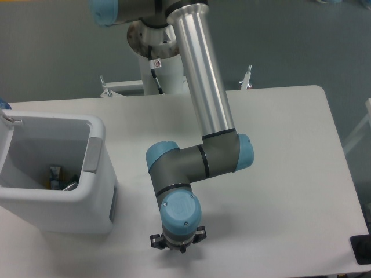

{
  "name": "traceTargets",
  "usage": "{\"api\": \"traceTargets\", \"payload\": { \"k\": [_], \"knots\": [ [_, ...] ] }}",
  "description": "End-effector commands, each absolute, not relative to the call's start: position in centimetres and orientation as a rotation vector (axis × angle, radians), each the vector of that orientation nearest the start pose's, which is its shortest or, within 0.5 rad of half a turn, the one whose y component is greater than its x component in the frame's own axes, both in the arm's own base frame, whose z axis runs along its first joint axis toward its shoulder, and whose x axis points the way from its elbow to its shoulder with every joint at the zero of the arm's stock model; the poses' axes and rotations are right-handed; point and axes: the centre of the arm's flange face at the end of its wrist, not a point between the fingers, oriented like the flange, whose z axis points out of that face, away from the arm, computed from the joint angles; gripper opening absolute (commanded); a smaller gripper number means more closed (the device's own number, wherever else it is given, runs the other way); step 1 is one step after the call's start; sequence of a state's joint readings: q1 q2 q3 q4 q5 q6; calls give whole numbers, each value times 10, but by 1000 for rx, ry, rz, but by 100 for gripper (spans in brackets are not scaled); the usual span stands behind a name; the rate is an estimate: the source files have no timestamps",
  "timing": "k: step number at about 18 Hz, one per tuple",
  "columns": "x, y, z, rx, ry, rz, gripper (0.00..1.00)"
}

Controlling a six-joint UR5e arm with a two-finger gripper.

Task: Place the trash in the trash can
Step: 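Lower the gripper around the bottle and close on it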

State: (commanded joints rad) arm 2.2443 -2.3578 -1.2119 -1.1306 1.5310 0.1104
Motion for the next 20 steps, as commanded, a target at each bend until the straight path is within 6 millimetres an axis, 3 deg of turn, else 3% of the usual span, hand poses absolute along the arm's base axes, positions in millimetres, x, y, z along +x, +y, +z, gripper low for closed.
{"api": "traceTargets", "payload": {
  "k": [3,7,14,20],
  "knots": [
    [-362,679,245,-2928,-834,-27,13],
    [-359,673,321,-2779,-789,-81,14],
    [-390,644,446,-2444,-705,-124,14],
    [-385,611,539,-2226,-573,-196,14]
  ]
}}
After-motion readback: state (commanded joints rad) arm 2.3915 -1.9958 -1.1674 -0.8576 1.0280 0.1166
